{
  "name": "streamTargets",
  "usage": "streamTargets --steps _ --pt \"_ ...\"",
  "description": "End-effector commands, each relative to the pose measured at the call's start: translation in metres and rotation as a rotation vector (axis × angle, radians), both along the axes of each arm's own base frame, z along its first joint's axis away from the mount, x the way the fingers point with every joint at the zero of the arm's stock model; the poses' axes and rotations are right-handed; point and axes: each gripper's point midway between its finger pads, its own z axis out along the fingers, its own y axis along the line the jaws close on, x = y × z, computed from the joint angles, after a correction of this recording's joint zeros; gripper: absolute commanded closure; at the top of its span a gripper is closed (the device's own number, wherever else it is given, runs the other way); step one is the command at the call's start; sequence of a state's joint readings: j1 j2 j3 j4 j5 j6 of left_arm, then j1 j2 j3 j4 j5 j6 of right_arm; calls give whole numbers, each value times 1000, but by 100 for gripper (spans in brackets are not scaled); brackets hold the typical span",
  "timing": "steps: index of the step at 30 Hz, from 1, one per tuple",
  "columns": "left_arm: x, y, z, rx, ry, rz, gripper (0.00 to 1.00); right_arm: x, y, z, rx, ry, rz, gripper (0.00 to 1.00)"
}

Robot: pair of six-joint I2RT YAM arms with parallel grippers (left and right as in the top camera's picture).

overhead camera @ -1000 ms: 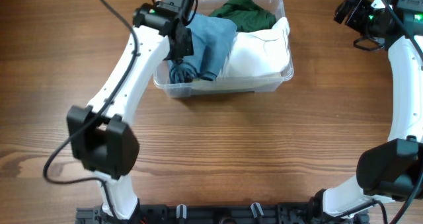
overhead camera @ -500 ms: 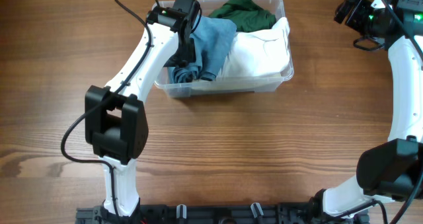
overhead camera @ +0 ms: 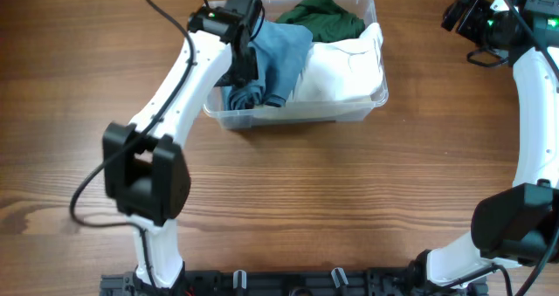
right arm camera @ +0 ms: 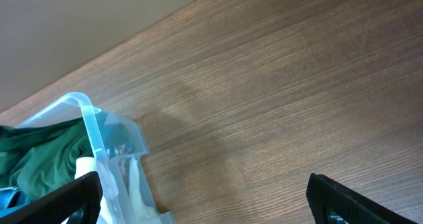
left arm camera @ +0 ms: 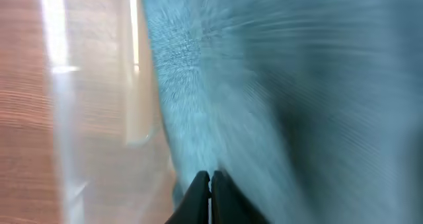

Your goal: Pack container

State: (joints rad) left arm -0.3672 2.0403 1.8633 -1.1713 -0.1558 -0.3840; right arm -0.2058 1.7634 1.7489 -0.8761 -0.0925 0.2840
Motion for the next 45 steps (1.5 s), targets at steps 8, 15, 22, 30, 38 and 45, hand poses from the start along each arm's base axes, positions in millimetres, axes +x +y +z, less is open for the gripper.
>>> streamTargets --steps 8,15,22,30,38,45 --pt "-23 -29 92 -108 -201 -68 96 1 0 -8 2 18 -7 0" --pt "-19 -32 74 -75 -162 -95 96 1 0 -8 3 18 -7 0" --pt "-4 -35 46 -40 -136 -124 96 1 0 -8 2 18 -7 0" --pt "-2 -32 -6 13 -14 -131 96 1 0 -8 2 18 -7 0" --pt "-4 -21 -51 54 99 -108 96 1 0 -8 2 18 -7 0" --pt "-3 -21 -77 70 142 -107 96 1 0 -8 3 18 -8 0"
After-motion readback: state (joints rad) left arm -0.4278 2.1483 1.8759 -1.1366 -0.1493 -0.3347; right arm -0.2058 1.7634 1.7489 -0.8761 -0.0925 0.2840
